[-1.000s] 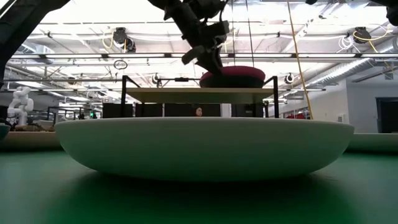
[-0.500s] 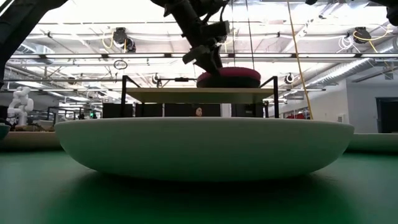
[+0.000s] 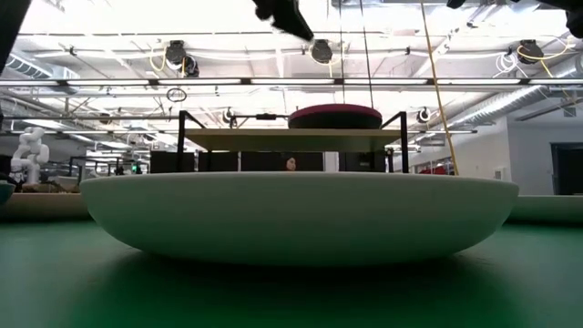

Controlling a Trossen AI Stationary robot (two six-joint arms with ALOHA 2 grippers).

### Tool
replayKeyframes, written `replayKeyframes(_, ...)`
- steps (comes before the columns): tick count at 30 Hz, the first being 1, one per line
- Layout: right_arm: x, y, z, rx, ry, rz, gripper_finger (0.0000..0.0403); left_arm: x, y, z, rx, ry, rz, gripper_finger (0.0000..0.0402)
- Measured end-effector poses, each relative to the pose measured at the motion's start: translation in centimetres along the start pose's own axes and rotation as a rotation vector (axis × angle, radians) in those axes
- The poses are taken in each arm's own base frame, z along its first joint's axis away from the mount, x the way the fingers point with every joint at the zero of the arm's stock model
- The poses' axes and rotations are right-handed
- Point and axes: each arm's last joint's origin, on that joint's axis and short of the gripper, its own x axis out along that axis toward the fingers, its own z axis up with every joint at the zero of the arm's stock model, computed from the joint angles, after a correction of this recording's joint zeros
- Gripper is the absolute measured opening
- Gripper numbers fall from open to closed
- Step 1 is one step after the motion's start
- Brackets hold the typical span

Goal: Place and stack plates onto a shelf
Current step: Stack the top white plate on top of pink plate on the shelf

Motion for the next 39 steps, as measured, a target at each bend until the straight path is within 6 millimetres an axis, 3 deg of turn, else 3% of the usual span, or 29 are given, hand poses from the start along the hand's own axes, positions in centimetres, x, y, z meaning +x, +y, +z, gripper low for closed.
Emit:
replayKeyframes(6, 0.0, 0.0, -0.3, -0.007, 0.033, -0.015, 0.0068, -5.6, -0.7, 0.1, -0.242, -0.068, -0.172, 0.0191)
replayKeyframes(13, 0.0, 0.0, -1.2, -0.049, 0.15, -0.062, 0.0068, -7.5, -6.0, -0.5, -0.228, -0.125, -0.294, 0.0191)
replayKeyframes(16, 0.5, 0.1, -1.2, -0.065, 0.223, -0.046, 0.0068, -8.2, -8.5, -2.0, -0.24, -0.171, -0.308, 0.0191)
replayKeyframes(22, 1.3, 0.1, -1.3, -0.075, 0.377, -0.091, 0.0068, -9.8, -12.4, -6.0, -0.32, -0.465, -0.203, 0.0191)
replayKeyframes(26, 1.7, 0.2, -1.7, -0.078, 0.463, -0.096, 0.0068, -10.0, -14.7, -9.5, -0.433, -0.637, -0.155, 0.0191)
replayKeyframes(32, 2.8, -0.1, -1.9, -0.032, 0.694, -0.137, 0.0068, -9.0, -17.9, -13.6, -0.568, -0.723, -0.175, 0.0191)
replayKeyframes(39, 3.4, 0.4, -2.8, 0.034, 0.855, -0.103, 0.0068, -8.2, -19.8, -15.2, -0.608, -0.822, -0.183, 0.0191)
